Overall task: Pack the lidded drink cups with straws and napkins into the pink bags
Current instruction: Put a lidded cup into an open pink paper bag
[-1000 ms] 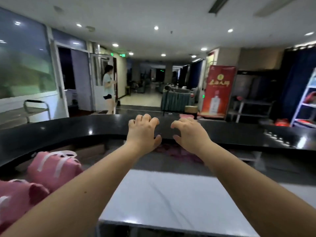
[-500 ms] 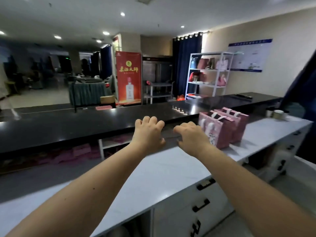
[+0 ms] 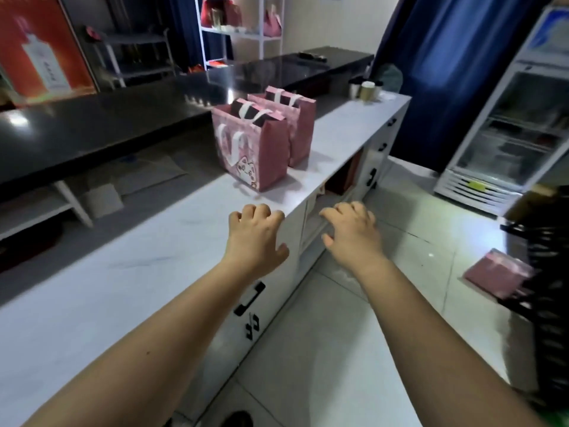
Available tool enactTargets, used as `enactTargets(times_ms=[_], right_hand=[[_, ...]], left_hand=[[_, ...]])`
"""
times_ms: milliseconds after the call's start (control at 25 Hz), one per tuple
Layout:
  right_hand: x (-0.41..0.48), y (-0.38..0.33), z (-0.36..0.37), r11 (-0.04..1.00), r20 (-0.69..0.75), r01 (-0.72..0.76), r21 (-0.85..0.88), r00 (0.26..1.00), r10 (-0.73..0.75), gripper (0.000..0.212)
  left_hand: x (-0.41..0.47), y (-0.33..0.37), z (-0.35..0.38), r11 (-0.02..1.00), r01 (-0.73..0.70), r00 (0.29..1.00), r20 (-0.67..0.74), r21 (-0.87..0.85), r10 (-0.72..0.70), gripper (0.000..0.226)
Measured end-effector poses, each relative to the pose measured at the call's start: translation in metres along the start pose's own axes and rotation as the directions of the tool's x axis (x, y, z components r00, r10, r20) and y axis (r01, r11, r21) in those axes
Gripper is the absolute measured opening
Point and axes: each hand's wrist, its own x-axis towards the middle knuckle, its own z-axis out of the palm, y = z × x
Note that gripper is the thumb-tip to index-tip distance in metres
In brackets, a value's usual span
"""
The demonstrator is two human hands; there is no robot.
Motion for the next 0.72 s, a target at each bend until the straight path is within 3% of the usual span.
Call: enactTargets(times_ms=[360, 560, 720], right_hand=[[0.042, 0.040, 0.074, 0.973, 0.106, -0.205, 0.103, 0.975, 0.194, 0.048], [0.091, 0.064, 0.108, 0.970, 0.176, -0.236, 0.062, 0.959, 0.222, 0.049], [0.126, 0.125, 0.120, 0.952, 0.222, -0.304, 0.040, 0.931, 0.289, 0.048]], left_hand=[[0.108, 0.000, 0.100, 0.955, -0.056, 0.993, 0.079, -0.290, 0.083, 0.061], [0.172, 0.006, 0.139, 0.940, -0.105, 0.979, 0.131, -0.325, 0.154, 0.059], [0.230, 0.021, 0.164, 0.944, -0.104, 0.973, 0.166, -0.314, 0.163, 0.059]])
